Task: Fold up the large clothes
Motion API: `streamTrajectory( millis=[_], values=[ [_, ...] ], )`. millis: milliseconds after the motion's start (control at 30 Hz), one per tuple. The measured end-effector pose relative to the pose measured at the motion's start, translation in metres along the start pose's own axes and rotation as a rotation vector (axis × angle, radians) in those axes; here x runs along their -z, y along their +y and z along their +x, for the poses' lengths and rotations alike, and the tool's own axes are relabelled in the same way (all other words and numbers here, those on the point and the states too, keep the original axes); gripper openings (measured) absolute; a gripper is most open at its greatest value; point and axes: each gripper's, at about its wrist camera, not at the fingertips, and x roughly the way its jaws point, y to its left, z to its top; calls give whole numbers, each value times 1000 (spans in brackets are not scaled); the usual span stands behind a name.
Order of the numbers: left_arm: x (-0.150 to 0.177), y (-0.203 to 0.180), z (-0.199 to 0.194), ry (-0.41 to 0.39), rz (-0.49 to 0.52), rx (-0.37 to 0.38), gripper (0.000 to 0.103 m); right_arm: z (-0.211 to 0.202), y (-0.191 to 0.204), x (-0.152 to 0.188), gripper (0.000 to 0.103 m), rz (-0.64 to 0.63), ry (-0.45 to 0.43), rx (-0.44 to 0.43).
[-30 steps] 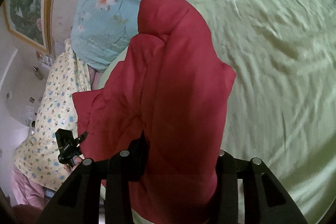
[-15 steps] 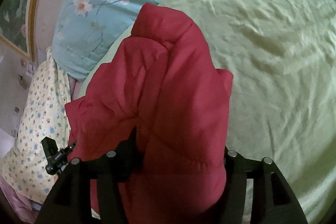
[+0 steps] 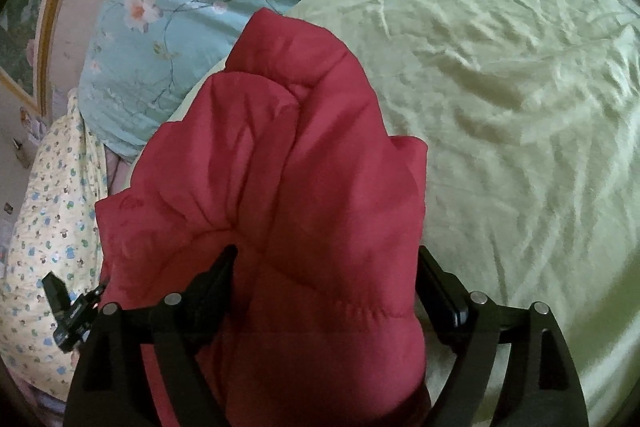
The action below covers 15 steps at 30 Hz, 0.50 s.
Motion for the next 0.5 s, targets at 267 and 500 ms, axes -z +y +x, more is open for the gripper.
streamTrajectory(
  millis=[267,500],
  values=[
    [8,-15,-50,-51,22,2,78,-27,10,10,88,4,-90,67],
    [25,-47,-63,-19,109,36,78,-57,16,23,88,7,-166,122]
  ],
)
